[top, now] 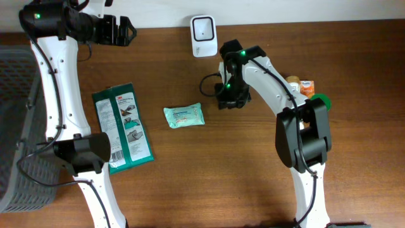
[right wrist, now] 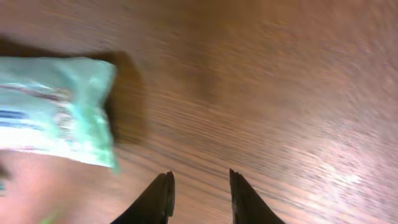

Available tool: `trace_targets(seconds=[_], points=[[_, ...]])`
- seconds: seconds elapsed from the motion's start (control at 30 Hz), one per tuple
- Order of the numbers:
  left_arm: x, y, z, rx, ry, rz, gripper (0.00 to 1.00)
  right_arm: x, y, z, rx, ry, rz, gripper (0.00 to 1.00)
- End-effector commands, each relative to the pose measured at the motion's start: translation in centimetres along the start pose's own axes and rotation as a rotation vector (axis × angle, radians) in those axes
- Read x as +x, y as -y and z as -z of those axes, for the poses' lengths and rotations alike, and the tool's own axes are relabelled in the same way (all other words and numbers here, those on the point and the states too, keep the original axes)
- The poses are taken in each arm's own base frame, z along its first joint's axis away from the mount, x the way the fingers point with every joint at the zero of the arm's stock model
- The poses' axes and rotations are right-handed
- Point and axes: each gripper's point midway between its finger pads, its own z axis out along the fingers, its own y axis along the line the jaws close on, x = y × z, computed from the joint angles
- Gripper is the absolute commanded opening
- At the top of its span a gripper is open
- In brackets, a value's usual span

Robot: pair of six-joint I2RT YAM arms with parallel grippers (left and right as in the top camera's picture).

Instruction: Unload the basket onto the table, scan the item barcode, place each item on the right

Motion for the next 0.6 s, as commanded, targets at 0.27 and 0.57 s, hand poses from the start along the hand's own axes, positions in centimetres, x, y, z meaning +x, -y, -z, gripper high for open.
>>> trace_targets(seconds=[0.27, 0.57], points=[[-0.3, 0.3, 0.7, 0.006, 0.017, -0.021, 0.99, -6.7, -12.4, -2.7, -0.169, 0.312, 0.036, 0.39], [-0.3, 0.3, 0.7, 0.007, 0.017, -0.021, 0.99, -4.2, -16.2, -6.7, -0.169, 0.255, 0.143, 0.46]])
